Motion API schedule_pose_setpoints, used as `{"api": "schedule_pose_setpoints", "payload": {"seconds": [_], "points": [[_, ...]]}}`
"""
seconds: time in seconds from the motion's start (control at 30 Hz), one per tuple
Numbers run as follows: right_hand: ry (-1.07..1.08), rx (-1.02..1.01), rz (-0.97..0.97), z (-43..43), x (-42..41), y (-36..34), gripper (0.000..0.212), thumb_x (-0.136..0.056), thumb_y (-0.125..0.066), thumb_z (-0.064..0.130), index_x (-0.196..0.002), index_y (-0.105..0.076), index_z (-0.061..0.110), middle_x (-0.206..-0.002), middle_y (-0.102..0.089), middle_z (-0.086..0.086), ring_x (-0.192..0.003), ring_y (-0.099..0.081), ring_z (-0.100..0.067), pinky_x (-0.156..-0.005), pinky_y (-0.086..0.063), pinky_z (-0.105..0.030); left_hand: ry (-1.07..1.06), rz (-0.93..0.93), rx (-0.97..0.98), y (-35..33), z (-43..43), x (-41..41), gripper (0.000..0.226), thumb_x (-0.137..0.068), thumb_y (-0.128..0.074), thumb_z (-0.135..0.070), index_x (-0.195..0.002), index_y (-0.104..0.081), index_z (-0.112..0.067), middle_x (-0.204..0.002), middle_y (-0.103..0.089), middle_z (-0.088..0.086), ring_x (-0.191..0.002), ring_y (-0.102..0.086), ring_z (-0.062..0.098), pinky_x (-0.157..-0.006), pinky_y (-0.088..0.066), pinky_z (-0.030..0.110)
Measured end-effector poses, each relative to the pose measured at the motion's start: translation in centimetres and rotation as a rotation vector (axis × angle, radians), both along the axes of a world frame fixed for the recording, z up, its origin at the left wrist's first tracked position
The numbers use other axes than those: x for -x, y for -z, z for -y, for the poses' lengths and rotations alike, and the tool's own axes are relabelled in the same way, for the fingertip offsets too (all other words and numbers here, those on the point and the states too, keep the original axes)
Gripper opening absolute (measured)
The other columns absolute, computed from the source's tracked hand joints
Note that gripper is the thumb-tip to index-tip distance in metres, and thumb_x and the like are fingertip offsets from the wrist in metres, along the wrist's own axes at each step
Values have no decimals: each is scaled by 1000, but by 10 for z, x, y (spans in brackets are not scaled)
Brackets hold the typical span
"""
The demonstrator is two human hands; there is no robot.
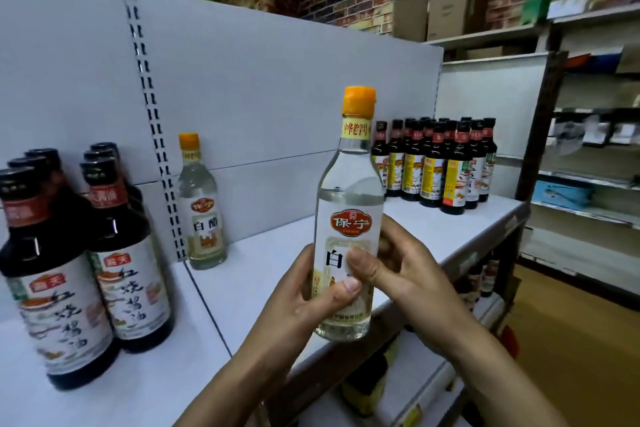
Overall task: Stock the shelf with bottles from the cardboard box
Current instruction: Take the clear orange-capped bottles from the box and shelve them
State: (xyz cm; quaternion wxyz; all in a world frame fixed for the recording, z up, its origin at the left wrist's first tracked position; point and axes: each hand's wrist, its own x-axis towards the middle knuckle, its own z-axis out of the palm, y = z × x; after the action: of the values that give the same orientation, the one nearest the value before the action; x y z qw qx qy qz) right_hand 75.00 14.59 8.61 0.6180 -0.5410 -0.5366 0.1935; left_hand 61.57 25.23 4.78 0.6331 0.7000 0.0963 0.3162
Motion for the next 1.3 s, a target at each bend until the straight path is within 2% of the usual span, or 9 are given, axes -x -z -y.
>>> {"api": "schedule_pose_setpoints", "payload": {"seconds": [0.17,0.37,0.57,0.7,0.83,0.97,1.1,1.23,1.3], "points": [[-71,8,38,-32,-10,-5,40,-87,-68,30,-126,-61,25,-114,-76,6,-109,-71,-10,-95,-58,-30,-60,-32,-36,-3,-26,0,56,-80,-77,-44,-133,-60,-35,-130,-70,1,-121,-67,22,-108,-49,52],[-195,22,61,-74,-29,-9,43,-85,-67,36,-127,-59,33,-116,-74,18,-110,-69,-1,-87,-56,-17,-178,-51,-21,-6,-49,-6,47,-86,-73,-34,-131,-60,-38,-127,-72,0,-119,-68,19,-105,-51,46],[-347,22,-20,-118,-44,-5,40,-89,-67,24,-128,-60,21,-116,-76,6,-109,-72,-11,-86,-58,-22,-288,-58,7,-6,-74,-13,44,-86,-74,-33,-128,-62,-37,-125,-73,1,-118,-69,21,-103,-53,46],[-428,42,-39,-141,-51,3,39,-89,-66,22,-128,-60,21,-115,-77,6,-109,-73,-12,-85,-58,-22,-365,-73,32,0,-86,-17,52,-86,-75,-32,-135,-58,-29,-127,-72,3,-121,-67,23,-108,-51,49],[-497,69,-50,-161,-57,13,44,-89,-67,21,-131,-57,23,-119,-75,7,-112,-71,-13,-88,-59,-25,-401,-97,45,7,-95,-19,54,-87,-74,-26,-138,-56,-22,-131,-71,2,-125,-65,20,-111,-49,45],[-542,99,-69,-179,-63,24,44,-89,-67,19,-132,-56,18,-120,-75,1,-113,-72,-17,-87,-59,-28,-432,-118,56,14,-105,-21,48,-93,-74,-18,-138,-55,-19,-130,-71,5,-124,-66,22,-111,-49,46],[-576,126,-73,-194,-68,29,45,-89,-68,16,-132,-55,16,-120,-75,-2,-112,-72,-20,-86,-59,-30,-442,-137,75,21,-115,-22,48,-94,-72,-18,-140,-55,-19,-133,-69,6,-127,-64,24,-114,-46,51],[-586,163,-43,-208,-73,33,47,-92,-68,13,-136,-52,16,-123,-74,-4,-114,-71,-20,-94,-60,-37,-428,-125,93,27,-124,-25,49,-95,-71,-15,-141,-53,-17,-138,-66,8,-131,-61,27,-116,-42,54],[-579,172,1,-213,-75,35,50,-91,-71,20,-137,-52,20,-124,-73,-1,-117,-69,-18,-99,-57,-42,-420,-131,96,29,-127,-25,49,-96,-71,-16,-142,-53,-16,-139,-66,9,-132,-60,28,-116,-41,54]]}}
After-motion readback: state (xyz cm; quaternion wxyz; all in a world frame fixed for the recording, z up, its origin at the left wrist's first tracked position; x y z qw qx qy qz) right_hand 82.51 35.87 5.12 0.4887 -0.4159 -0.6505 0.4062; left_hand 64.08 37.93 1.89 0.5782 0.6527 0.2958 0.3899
